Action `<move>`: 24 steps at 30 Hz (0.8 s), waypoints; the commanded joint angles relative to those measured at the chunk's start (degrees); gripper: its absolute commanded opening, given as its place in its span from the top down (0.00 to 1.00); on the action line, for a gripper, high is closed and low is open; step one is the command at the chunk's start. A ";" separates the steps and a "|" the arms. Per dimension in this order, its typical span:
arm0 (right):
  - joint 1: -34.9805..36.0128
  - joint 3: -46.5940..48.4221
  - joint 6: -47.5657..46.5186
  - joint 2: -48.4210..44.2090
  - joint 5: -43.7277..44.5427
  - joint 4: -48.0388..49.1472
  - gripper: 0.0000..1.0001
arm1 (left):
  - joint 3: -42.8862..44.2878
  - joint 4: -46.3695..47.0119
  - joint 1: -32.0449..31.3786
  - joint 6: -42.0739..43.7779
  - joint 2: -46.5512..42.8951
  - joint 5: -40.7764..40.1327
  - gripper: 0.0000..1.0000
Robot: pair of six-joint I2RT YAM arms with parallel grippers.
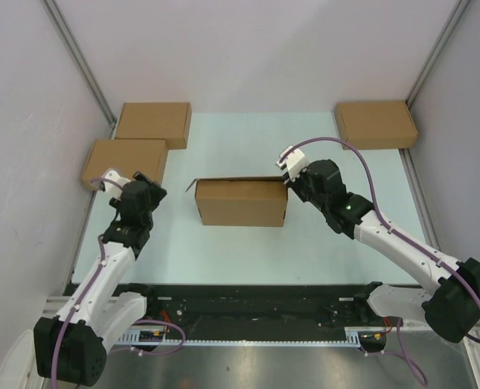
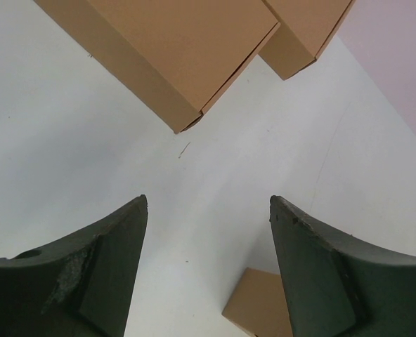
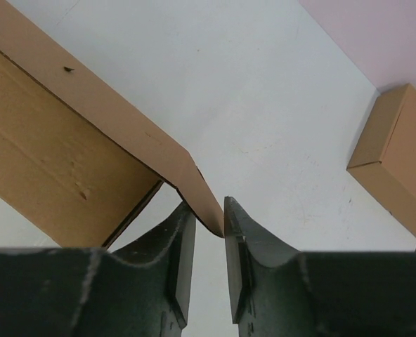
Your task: Fold the paper box
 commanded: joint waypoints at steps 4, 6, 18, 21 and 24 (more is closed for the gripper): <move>-0.19 2.97 0.44 0.39 0.45 3.17 0.78 | 3.44 -0.57 0.62 1.13 -1.96 0.50 0.26; -0.36 3.24 0.61 0.39 0.09 3.08 0.81 | 3.44 -0.57 0.62 1.92 -2.57 0.59 0.26; 1.22 3.41 0.27 0.57 1.06 2.29 0.90 | 4.14 5.84 0.54 19.82 -7.84 8.76 0.20; 1.92 3.41 -0.09 0.39 1.93 2.29 0.90 | 5.02 8.04 0.62 26.33 -9.08 15.14 0.22; 2.36 3.41 -0.26 0.22 2.29 2.03 0.90 | 4.32 12.43 0.54 29.69 -9.70 26.11 0.25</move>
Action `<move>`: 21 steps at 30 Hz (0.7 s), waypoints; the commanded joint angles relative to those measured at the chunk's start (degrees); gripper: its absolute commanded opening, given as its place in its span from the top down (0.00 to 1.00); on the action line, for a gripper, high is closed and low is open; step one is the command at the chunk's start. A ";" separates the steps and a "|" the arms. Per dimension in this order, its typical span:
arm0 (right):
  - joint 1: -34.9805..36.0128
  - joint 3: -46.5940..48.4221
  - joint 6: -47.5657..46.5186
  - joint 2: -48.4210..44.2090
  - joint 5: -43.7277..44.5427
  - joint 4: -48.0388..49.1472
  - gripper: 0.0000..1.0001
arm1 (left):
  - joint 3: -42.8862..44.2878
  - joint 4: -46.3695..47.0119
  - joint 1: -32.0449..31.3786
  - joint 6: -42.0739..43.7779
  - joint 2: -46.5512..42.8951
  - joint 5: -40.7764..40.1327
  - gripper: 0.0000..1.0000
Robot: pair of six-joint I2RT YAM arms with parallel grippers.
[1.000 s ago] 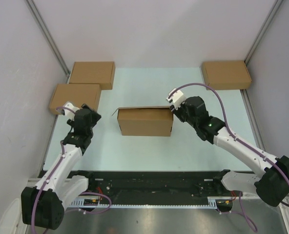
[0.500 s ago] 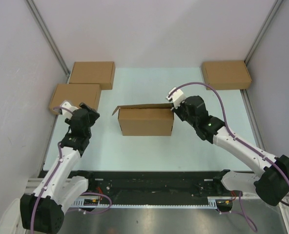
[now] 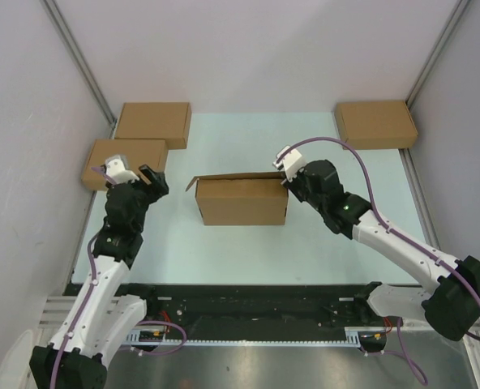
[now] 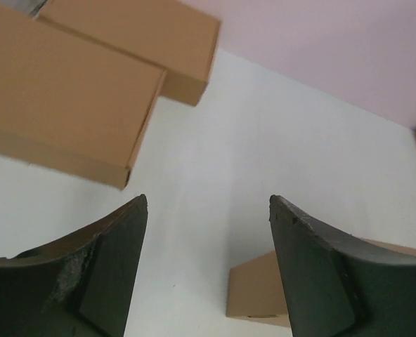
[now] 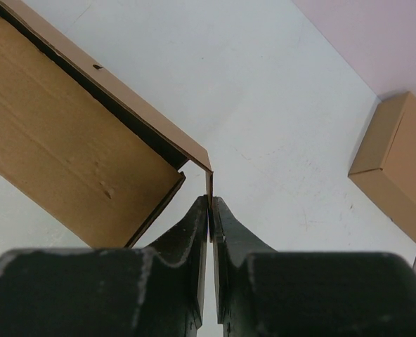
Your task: Fold the paper box
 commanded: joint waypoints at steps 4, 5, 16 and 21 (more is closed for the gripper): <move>1.10 2.69 -0.44 -0.94 1.90 0.97 0.90 | -0.52 13.68 0.32 13.33 -1.89 26.12 0.32; 1.18 2.78 -0.26 -1.03 1.98 0.97 0.90 | -1.05 14.39 0.32 15.35 -2.85 27.81 0.33; 1.10 2.69 1.06 -2.35 1.81 0.18 0.90 | -1.50 10.98 0.05 21.87 -2.34 38.38 0.32; 1.36 2.69 1.76 -1.82 1.55 0.44 0.91 | -2.63 6.85 -0.47 23.98 -4.97 36.80 0.34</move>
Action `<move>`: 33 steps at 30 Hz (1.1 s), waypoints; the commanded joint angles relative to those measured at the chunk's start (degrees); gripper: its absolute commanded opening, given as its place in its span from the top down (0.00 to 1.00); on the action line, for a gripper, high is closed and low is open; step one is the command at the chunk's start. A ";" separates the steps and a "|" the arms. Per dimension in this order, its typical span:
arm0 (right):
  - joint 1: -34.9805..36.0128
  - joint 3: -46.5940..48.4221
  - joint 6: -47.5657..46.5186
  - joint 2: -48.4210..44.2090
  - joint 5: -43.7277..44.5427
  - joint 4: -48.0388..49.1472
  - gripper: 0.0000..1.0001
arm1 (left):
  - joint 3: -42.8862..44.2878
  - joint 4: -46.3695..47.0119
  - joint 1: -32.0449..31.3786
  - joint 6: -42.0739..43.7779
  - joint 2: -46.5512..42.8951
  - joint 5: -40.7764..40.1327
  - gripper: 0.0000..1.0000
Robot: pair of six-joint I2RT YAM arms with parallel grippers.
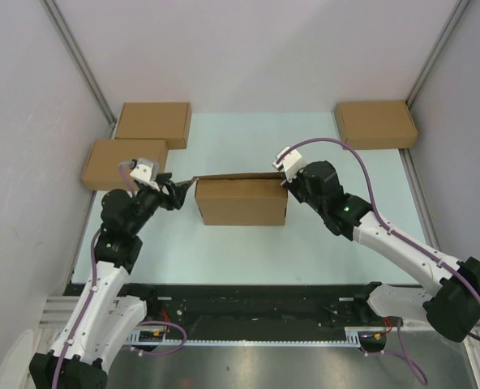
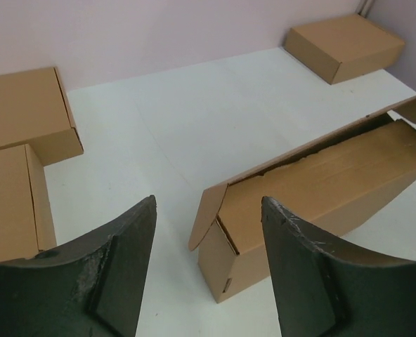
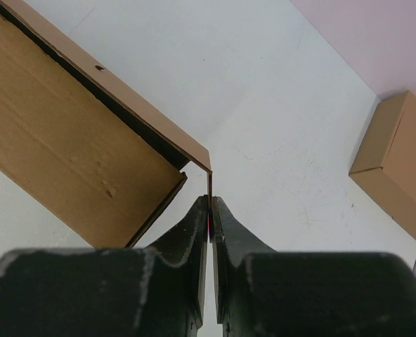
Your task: Fold the paper box
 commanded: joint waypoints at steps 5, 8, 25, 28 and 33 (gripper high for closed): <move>0.57 2.60 1.48 -1.04 0.15 0.99 0.92 | -1.97 -4.12 -1.60 5.30 -1.45 -0.34 0.36; 0.84 2.60 1.56 -0.95 0.15 0.99 0.92 | -1.26 -4.03 -1.77 5.30 0.83 -1.05 0.41; 1.28 2.69 2.09 -0.68 0.32 1.26 0.94 | 2.43 -1.13 -2.47 5.57 9.88 -3.51 0.51; 1.45 2.60 1.83 -0.86 0.67 0.99 0.94 | 2.69 0.45 -2.82 3.63 10.15 -2.81 0.56; 1.80 2.69 1.74 -0.77 0.94 1.08 0.95 | 3.48 1.33 -3.70 3.02 10.77 -2.90 0.84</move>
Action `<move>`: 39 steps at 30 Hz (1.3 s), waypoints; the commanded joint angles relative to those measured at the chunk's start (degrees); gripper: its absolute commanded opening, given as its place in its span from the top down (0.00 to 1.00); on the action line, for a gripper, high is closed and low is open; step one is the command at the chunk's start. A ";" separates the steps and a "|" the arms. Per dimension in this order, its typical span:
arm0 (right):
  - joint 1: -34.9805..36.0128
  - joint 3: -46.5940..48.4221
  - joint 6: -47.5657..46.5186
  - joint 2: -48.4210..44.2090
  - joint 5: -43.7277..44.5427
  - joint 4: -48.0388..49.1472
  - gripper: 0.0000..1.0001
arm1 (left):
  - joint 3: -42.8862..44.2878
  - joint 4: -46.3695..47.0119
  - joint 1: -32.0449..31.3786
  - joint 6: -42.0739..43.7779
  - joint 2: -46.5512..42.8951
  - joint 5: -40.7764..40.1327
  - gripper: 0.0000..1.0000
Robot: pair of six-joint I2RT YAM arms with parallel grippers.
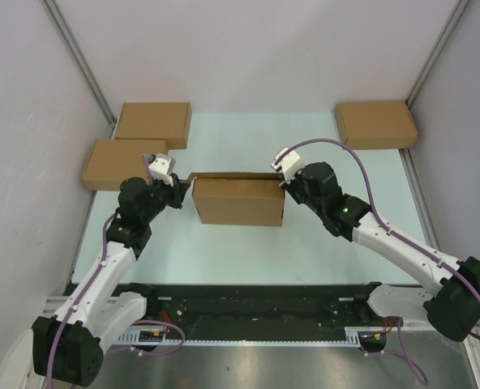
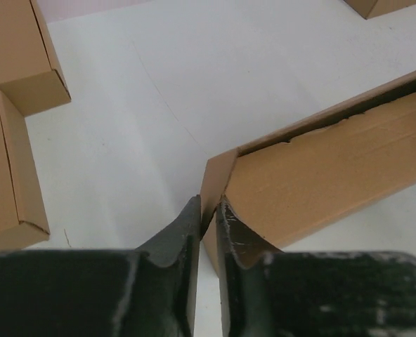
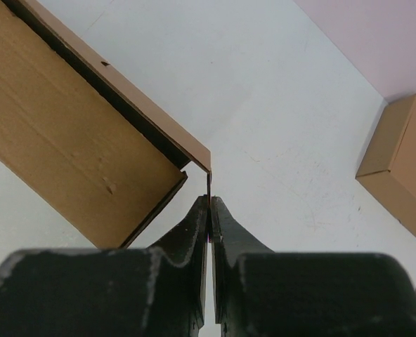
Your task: Fold the paper box
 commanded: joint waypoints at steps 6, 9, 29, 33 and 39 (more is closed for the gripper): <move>1.79 3.21 0.54 -0.60 1.88 0.73 0.96 | 3.88 4.07 -3.52 -0.99 0.39 0.16 1.00; 2.31 4.36 0.97 -0.07 2.06 -0.59 0.96 | 4.41 4.24 -4.66 -1.34 0.56 -0.45 1.00; 0.12 17.37 14.07 10.03 -1.81 -10.70 0.99 | 10.47 -0.23 -5.72 -4.07 8.03 -1.86 1.00; -0.58 19.39 17.14 11.79 -2.34 -11.22 1.00 | 12.58 -1.12 -6.77 -3.54 10.84 -3.26 1.00; -1.90 23.86 22.42 15.04 -4.53 -14.47 1.00 | 14.60 -1.73 -8.27 -3.19 14.01 -4.85 1.00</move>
